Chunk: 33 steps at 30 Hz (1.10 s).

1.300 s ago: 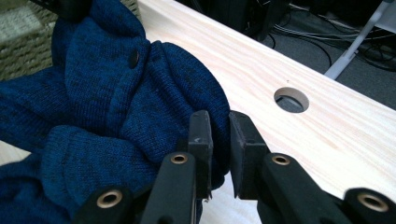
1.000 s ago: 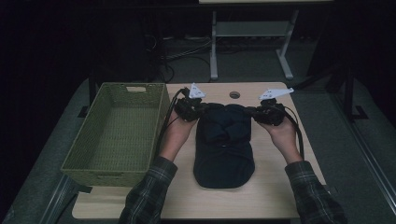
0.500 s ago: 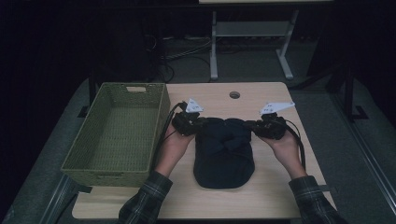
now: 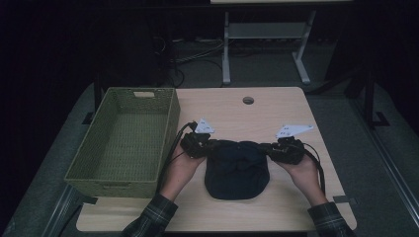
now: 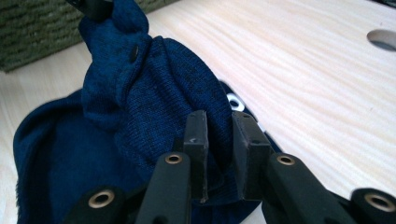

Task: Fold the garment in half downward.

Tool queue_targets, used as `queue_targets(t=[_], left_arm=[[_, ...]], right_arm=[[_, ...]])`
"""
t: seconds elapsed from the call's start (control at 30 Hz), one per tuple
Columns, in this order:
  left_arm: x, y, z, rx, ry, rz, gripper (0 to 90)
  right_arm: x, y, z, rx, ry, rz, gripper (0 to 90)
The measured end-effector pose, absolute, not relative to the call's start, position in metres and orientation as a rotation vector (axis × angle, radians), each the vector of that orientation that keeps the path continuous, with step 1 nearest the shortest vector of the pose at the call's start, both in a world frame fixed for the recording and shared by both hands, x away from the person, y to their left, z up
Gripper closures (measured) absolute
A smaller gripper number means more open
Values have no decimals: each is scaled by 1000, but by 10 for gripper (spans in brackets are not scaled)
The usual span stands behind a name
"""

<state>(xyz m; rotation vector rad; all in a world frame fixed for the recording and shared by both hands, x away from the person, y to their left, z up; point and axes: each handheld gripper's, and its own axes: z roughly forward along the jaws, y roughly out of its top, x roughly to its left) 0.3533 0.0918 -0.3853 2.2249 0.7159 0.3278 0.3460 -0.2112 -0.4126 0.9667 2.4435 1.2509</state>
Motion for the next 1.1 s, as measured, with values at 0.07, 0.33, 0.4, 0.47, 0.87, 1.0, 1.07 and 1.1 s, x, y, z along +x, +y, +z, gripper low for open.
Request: queue_targets(t=[0.07, 0.33, 0.4, 0.47, 0.87, 1.0, 1.07, 1.1], left_arm=[[349, 91, -388, 2236, 714, 319, 812], [330, 95, -397, 2270, 696, 275, 808], [326, 96, -399, 2267, 693, 262, 806], [323, 97, -401, 2264, 694, 247, 802], [306, 103, -410, 2264, 689, 164, 750], [300, 104, -411, 2262, 685, 147, 704], [297, 104, -411, 2262, 685, 144, 679], [295, 104, -411, 2262, 688, 143, 669]], right_arm=[[342, -211, -415, 963, 2454, 1236, 762], [323, -210, -424, 950, 2486, 1226, 747], [320, -209, -426, 940, 2491, 1219, 742], [316, -210, -427, 946, 2494, 1226, 734], [296, -213, -434, 959, 2534, 1236, 659], [287, -215, -437, 958, 2546, 1245, 640], [283, -215, -437, 958, 2552, 1246, 627], [281, -215, -437, 958, 2555, 1246, 622]])
